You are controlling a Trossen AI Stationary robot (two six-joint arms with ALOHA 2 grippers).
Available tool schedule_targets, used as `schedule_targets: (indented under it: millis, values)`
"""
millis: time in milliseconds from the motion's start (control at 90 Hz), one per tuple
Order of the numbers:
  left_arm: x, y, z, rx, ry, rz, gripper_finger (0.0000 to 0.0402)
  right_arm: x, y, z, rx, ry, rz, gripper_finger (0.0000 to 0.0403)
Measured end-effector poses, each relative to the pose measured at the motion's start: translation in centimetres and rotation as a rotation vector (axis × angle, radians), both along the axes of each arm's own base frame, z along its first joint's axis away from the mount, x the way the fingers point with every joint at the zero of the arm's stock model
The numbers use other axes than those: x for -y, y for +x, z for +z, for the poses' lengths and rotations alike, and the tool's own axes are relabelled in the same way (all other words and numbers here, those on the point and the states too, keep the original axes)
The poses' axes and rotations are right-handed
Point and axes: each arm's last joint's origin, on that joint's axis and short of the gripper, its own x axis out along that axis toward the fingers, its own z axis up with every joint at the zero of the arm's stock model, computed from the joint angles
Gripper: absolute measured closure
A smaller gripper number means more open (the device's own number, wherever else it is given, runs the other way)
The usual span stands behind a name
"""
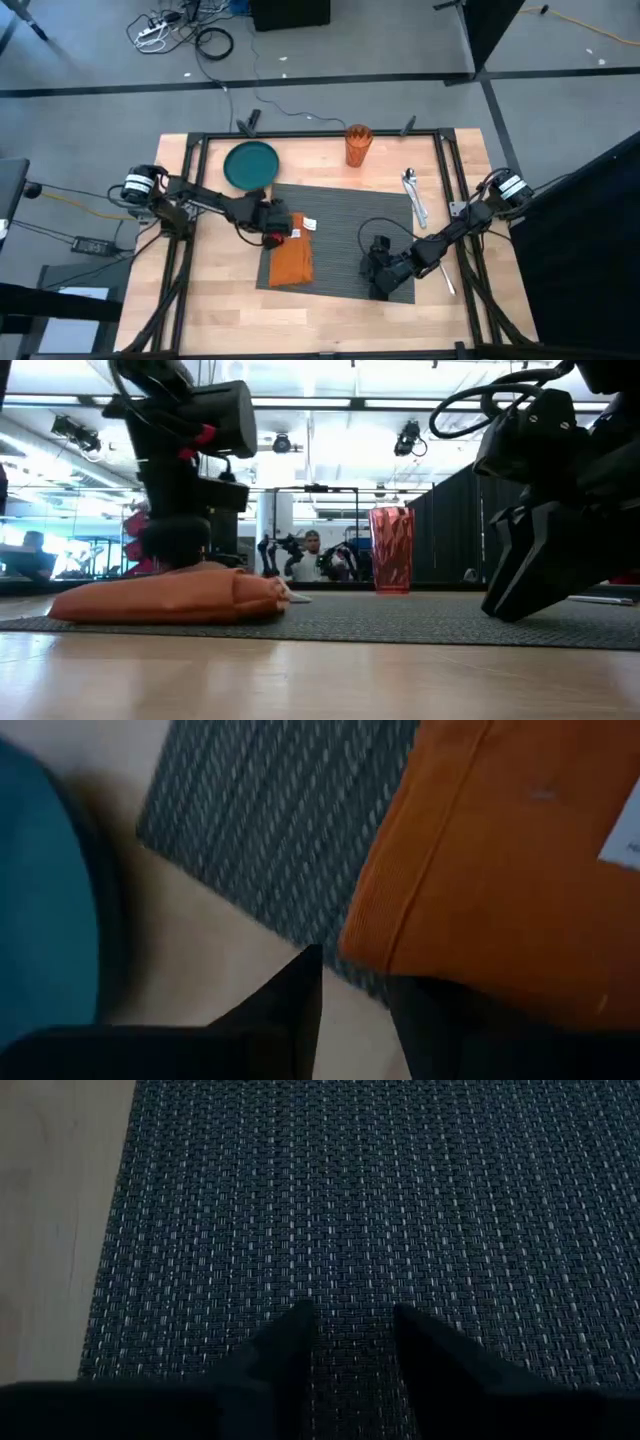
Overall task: Set table place
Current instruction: Adjust the orange table napkin on the left of the black table placemat, then adjust the black table placemat
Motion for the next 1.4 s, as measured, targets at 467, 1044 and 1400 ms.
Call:
schedule_targets:
  millis: [467,1044,1400]
  values:
    - [-4.4,0.0,0.1,-0.038,0.072,0.037,0.0308,-0.1,-0.1,0.0,0.001,-0.001,0.004,0.0289]
    - [8.9,0.4,7.3,0.220,-0.230,-0.172,0.0308,-0.3,-0.2,0.3,0.010,0.000,0.021,0.0290]
    - [16.6,-1.0,1.9,0.128,-0.294,-0.266,0.0308,-0.6,-0.9,2.8,0.000,0.140,0.118,0.0290]
